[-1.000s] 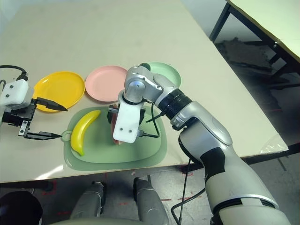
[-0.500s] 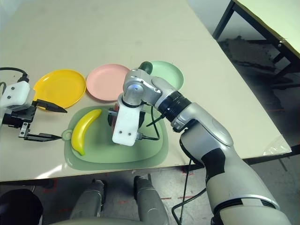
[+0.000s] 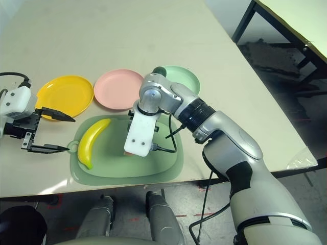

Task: Place the fruits into color-matched plates.

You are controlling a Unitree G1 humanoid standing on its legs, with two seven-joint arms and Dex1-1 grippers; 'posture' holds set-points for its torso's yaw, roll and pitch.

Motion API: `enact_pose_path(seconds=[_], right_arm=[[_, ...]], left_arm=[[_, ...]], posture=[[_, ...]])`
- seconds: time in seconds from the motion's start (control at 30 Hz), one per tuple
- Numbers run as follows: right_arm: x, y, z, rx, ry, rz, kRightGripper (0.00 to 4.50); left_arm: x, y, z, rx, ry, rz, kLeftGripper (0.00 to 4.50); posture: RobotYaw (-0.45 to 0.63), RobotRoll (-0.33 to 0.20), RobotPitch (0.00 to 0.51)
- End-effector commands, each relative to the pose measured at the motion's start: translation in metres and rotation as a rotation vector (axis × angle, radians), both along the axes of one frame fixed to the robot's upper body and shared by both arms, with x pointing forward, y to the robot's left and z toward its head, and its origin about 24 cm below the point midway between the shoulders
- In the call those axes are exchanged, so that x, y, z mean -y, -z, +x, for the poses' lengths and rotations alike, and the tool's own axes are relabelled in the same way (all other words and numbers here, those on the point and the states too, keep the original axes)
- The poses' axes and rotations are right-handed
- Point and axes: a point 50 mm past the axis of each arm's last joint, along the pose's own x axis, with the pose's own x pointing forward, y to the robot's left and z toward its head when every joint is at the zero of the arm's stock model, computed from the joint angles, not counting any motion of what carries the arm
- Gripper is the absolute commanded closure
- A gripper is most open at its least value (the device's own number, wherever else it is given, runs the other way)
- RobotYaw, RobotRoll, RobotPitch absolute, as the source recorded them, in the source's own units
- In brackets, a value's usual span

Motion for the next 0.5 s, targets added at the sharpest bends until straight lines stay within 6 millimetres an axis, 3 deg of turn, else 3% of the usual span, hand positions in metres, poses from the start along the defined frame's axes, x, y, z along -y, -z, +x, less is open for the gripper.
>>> enact_pose_path(seconds=[0.03, 0.33, 0.5], right_arm=[[0.004, 0.002, -0.003, -0.028, 0.008, -0.021, 2.43], [0.011, -0.025, 0.004, -0.034, 0.078, 0.030, 2.43], [0.003, -0.058, 0.025, -0.033, 0.230, 0.169, 2.43]], left_arm=[[0.000, -0.001, 0.000, 0.011, 0.002, -0.003, 0.00], [0.000, -0.003, 0.004, 0.002, -0.051, -0.004, 0.00], [0.000, -0.011, 0.004, -0.028, -0.167, -0.010, 0.00]], posture=[[-0.01, 0.000, 0.244], [-0.02, 0.000, 0.237], [-0.01, 0.000, 0.234]])
